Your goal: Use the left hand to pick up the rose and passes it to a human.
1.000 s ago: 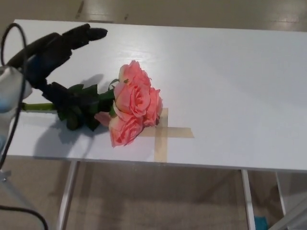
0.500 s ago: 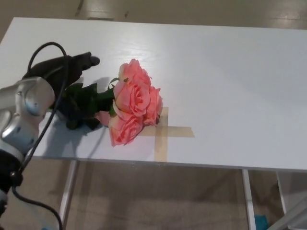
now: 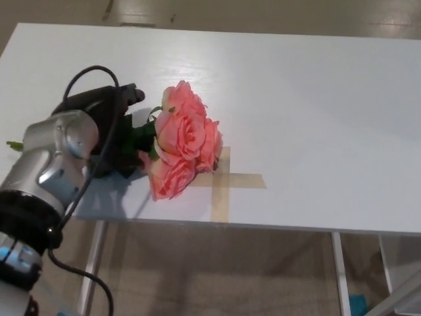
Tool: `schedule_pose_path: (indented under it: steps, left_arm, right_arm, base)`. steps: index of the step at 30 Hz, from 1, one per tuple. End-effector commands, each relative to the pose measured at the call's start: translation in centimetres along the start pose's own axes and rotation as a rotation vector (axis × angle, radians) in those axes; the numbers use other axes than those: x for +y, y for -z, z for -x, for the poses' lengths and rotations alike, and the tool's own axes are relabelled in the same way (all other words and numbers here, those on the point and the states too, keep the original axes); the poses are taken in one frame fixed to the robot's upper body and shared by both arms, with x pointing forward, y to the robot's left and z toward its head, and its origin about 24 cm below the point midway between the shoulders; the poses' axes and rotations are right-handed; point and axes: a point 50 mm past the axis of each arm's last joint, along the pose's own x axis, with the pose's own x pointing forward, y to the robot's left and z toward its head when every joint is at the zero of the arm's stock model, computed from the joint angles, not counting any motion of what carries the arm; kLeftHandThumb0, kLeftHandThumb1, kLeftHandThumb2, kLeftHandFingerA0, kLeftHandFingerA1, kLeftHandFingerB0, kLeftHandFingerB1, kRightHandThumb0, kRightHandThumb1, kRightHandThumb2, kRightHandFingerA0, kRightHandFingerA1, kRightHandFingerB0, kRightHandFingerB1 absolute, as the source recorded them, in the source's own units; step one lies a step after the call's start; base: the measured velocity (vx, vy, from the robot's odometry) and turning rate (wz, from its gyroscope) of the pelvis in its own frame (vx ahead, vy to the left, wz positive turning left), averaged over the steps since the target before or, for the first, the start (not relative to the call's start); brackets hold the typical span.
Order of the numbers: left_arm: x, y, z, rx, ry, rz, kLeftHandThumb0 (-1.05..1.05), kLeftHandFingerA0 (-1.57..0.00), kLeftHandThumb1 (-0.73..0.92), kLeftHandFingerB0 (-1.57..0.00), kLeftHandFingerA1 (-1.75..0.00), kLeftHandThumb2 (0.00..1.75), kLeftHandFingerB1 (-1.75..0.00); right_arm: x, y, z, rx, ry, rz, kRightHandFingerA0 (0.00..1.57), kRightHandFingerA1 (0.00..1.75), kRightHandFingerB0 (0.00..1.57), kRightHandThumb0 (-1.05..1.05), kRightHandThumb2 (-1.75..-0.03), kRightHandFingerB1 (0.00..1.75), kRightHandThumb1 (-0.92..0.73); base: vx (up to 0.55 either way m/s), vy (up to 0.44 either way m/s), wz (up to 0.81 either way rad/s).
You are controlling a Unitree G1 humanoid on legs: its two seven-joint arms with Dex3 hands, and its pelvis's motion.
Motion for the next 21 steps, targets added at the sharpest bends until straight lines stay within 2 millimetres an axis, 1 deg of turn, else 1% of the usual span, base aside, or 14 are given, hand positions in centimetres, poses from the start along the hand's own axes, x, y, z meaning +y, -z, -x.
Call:
schedule_pose_path:
  steps: [1,7,8,9,12,13,14,15,16,17,18,19,20,21]
  left_arm:
    - [-0.9,-0.5,-0.3,0.014,0.04,-0.025,-0.55,-0.1,0.35,-0.1,-0.17,0.66,-0.25]
    - [-2.1,-0.8,-0.5,-0.006,0.068,-0.046,-0.48,-0.04,0.31,-0.04,-0.36,0.68,-0.32]
    - [-2.3,-0.8,-0.5,-0.014,0.072,-0.053,-0.28,0.0,0.33,0.0,-0.47,0.87,-0.48]
    - [-2.4,-0.7,-0.5,-0.018,0.079,-0.049,-0.47,-0.38,0.45,-0.07,-0.43,0.67,-0.31]
    - [-2.5,-0.7,-0.5,-0.026,0.088,-0.041,-0.47,-0.38,0.45,-0.07,-0.43,0.67,-0.31]
    - [-2.8,-0.5,-0.5,-0.026,0.119,-0.006,-0.31,-0.79,0.62,-0.12,-0.8,0.59,-0.28]
    - [-3.0,-0.4,-0.6,-0.013,0.145,-0.002,-0.29,-0.68,0.67,-0.15,-1.36,0.67,-0.32]
    - [-3.1,-0.4,-0.6,-0.004,0.162,-0.005,-0.18,-0.81,0.55,-0.08,-1.1,0.96,-0.45]
    - [-3.1,-0.4,-0.6,0.003,0.172,-0.01,-0.18,-0.81,0.55,-0.08,-1.1,0.96,-0.45]
    - [-3.1,-0.5,-0.6,0.018,0.197,-0.037,-0.23,-0.83,0.79,-0.26,-1.11,0.65,-0.31]
    - [-3.1,-0.4,-0.6,0.037,0.233,-0.117,-0.24,-0.94,0.82,-0.48,-0.54,0.66,-0.35]
    - [-3.2,-0.4,-0.6,0.044,0.243,-0.13,-0.24,-0.99,0.82,-0.57,-0.56,0.65,-0.39]
    - [-3.2,-0.4,-0.6,0.046,0.245,-0.132,-0.24,-0.99,0.82,-0.57,-0.56,0.65,-0.39]
    - [-3.2,-0.4,-0.6,0.05,0.237,-0.132,-0.24,-1.08,0.77,-0.63,-0.61,0.63,-0.43]
  right_arm:
    - [0.1,0.1,0.0,0.006,-0.016,0.002,0.64,0.42,0.54,-0.37,-0.62,0.38,-0.71]
    - [0.2,0.0,0.0,0.007,-0.021,0.0,0.65,0.42,0.55,-0.36,-0.62,0.39,-0.72]
    - [0.2,0.0,0.0,0.009,-0.022,-0.001,0.65,0.42,0.55,-0.36,-0.62,0.39,-0.72]
    - [0.2,-0.1,0.0,0.008,-0.023,-0.003,0.65,0.42,0.55,-0.37,-0.62,0.39,-0.72]
    - [0.1,-0.2,-0.1,0.005,-0.024,-0.007,0.65,0.42,0.55,-0.37,-0.62,0.39,-0.72]
    - [0.1,-0.2,-0.1,0.005,-0.025,-0.011,0.65,0.42,0.53,-0.37,-0.62,0.38,-0.72]
    - [0.1,-0.3,-0.1,0.003,-0.027,-0.009,0.64,0.42,0.52,-0.37,-0.62,0.38,-0.72]
    - [0.1,-0.3,-0.1,0.001,-0.028,-0.007,0.64,0.42,0.52,-0.37,-0.62,0.38,-0.72]
    - [0.1,-0.4,-0.1,0.0,-0.029,-0.006,0.64,0.42,0.52,-0.37,-0.62,0.38,-0.72]
    - [0.1,-0.4,-0.1,0.0,-0.029,0.001,0.64,0.42,0.51,-0.37,-0.62,0.38,-0.72]
    - [-0.1,-0.4,-0.1,-0.002,-0.03,0.01,0.63,0.42,0.51,-0.37,-0.62,0.38,-0.72]
    - [-0.1,-0.4,-0.1,-0.002,-0.03,0.014,0.63,0.41,0.51,-0.37,-0.62,0.38,-0.72]
    - [-0.1,-0.4,-0.1,-0.002,-0.03,0.015,0.63,0.41,0.51,-0.37,-0.62,0.38,-0.72]
    - [-0.1,-0.6,-0.1,-0.003,-0.031,0.015,0.63,0.41,0.51,-0.37,-0.62,0.38,-0.72]
  base:
    - [0.0,0.0,0.0]
    - [0.0,0.0,0.0]
    - [0.0,0.0,0.0]
    - [0.0,0.0,0.0]
    - [0.0,0.0,0.0]
    - [0.0,0.0,0.0]
    - [0.0,0.0,0.0]
    - [0.0,0.0,0.0]
    - [0.0,0.0,0.0]
    - [0.0,0.0,0.0]
    - [0.0,0.0,0.0]
    - [0.0,0.0,0.0]
    - [0.0,0.0,0.0]
    - [0.0,0.0,0.0]
